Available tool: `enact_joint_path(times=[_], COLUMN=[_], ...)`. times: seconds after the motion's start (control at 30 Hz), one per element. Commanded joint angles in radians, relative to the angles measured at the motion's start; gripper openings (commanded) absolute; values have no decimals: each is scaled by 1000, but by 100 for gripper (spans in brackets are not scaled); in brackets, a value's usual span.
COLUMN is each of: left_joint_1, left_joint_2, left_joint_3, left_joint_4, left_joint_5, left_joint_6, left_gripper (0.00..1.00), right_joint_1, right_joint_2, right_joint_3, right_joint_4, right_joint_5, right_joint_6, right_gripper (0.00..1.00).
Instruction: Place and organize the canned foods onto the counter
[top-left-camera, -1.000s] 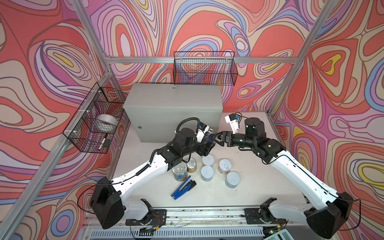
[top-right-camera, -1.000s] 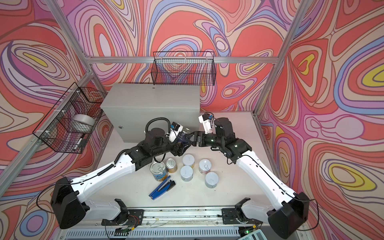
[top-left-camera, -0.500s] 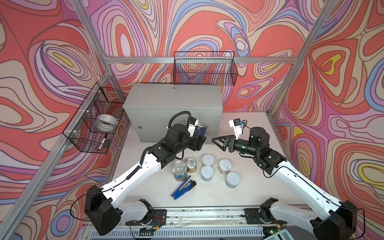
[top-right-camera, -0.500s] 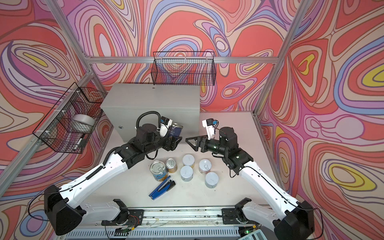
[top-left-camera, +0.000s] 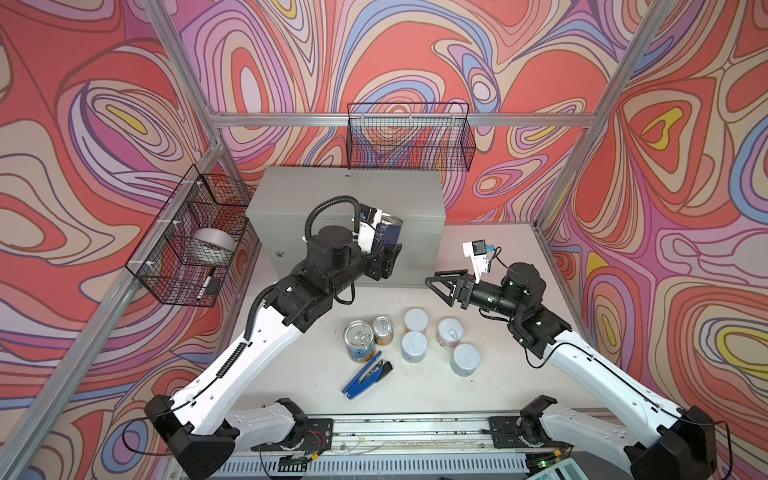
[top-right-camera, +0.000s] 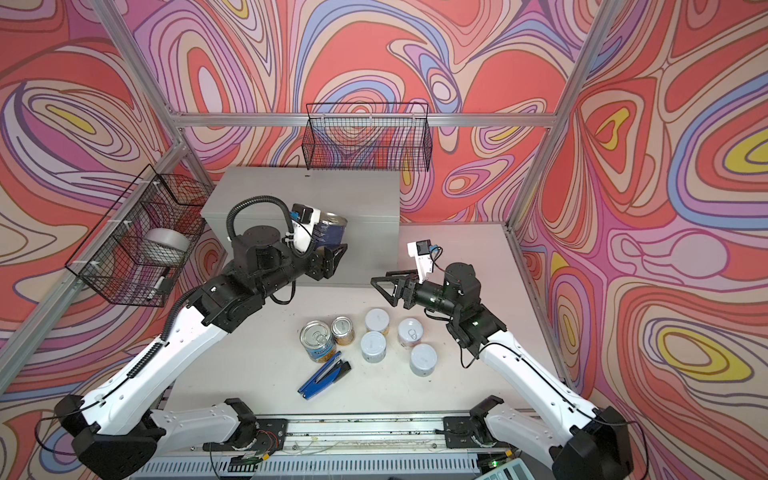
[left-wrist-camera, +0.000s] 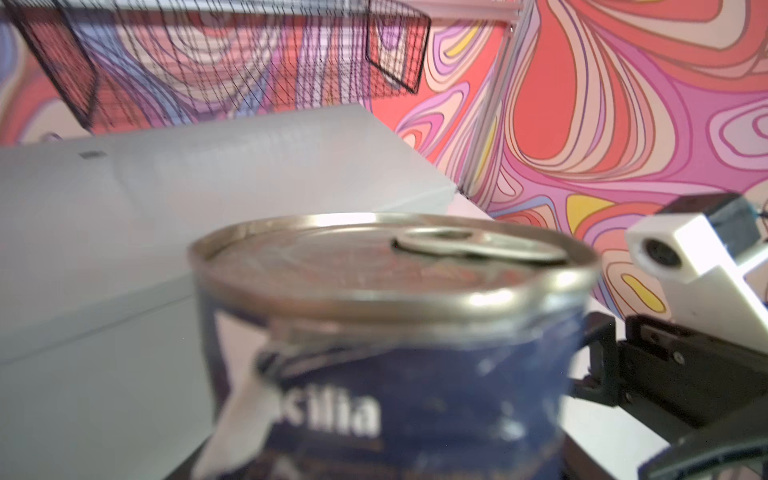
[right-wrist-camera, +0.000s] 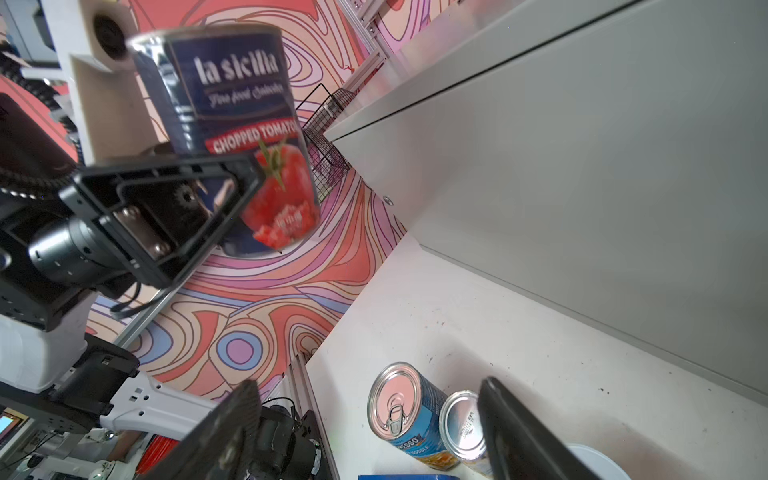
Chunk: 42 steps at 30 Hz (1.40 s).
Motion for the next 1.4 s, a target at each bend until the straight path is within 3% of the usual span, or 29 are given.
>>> enact_joint_path(times=[0.0,0.3,0.53,0.7,0.87,1.07,1.17,1.37], left_joint_1=[24,147,208,321,408,437,471,553], left_joint_2=[-7,67,98,157,276,415,478,558], left_joint_3=[100,234,196,262,449,683,794,856], left_joint_4=[95,135,289,318,252,183,115,89], left_joint_5=[-114,-210,-337,-279,-222,-267,-228,-131], left_joint_6=[87,153,251,198,188,248,226,140], left_gripper=[62,62,62,62,62,64,64,64], right_joint_1=[-1,-1,0,-1,-1,-1,-1,0], right_joint_2=[-29,-53,-87,-185,-224,-186,-180,-203], right_joint_3=[-17,-13,21,-38,-46,-13,-14,-36], right_joint_4=[21,-15,-159,-156,-179,-238,-236,-236], right_joint_5=[-7,-24,45,102,158,229,230,263], right_joint_6=[-39,-111,-169,-136,-139,-119,-121,-111], right_gripper=[84,84,84,84,85,85,85,85])
